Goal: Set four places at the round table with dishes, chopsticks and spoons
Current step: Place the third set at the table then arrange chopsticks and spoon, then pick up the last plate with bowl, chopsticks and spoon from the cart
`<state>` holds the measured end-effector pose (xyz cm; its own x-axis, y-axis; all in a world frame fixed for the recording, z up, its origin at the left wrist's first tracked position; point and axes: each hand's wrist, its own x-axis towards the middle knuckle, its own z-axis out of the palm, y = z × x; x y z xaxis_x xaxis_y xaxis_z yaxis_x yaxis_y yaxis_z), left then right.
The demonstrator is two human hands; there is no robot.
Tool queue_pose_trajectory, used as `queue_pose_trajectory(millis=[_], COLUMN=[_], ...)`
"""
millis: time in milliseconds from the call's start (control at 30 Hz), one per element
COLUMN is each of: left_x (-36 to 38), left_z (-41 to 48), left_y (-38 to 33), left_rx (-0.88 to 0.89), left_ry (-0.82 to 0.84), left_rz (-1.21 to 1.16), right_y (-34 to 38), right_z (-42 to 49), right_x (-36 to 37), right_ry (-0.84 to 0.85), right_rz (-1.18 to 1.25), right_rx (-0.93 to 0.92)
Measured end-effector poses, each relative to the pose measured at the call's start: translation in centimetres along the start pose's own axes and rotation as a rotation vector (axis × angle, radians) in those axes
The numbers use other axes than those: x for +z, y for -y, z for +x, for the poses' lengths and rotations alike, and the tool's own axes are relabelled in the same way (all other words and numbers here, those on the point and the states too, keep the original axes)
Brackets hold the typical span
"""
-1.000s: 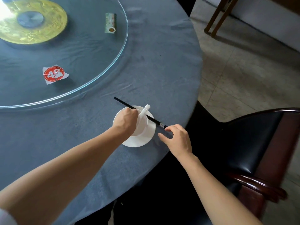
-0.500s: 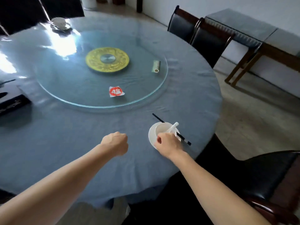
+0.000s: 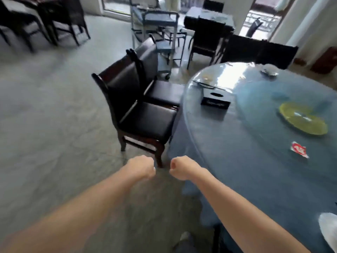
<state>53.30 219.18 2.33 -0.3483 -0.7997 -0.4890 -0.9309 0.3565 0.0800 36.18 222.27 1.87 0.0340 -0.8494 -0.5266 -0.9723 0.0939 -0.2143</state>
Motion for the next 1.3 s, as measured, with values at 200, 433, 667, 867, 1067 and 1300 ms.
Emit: queue_pose_trajectory(millis=[200, 433, 667, 867, 1067, 1300], left_x=[1.6, 2.1, -4.0, -17.1, -26.3, -33.6], left_z=[-6.7, -5.8, 7.8, 20.8, 35.2, 58.2], left_y=[18.7, 31.0, 43.6, 54.4, 65.2, 76.6], left_rx=[-0.37, -0.555, -0.518, -0.428, -0.37, -0.267], left_ry=[0.052, 0.133, 0.263, 0.269, 0.286, 0.455], left_rz=[-0.208, -0.391, -0.41, -0.328, -0.492, -0.344], right_y=[19.1, 32.3, 39.5, 45.8, 51.6, 54.0], right_z=[7.1, 17.4, 34.2, 50.1, 65.6, 88.7], right_x=[2.1, 2.7, -1.2, -14.0, -25.5, -34.8], right_ry=[0.165, 0.321, 0.456, 0.481, 0.364, 0.429], right_rz=[-0.228, -0.332, -0.201, -0.138, 0.016, 0.005], right_rx=[-0.337, -0.466, -0.353, -0.256, -0.277, -0.144])
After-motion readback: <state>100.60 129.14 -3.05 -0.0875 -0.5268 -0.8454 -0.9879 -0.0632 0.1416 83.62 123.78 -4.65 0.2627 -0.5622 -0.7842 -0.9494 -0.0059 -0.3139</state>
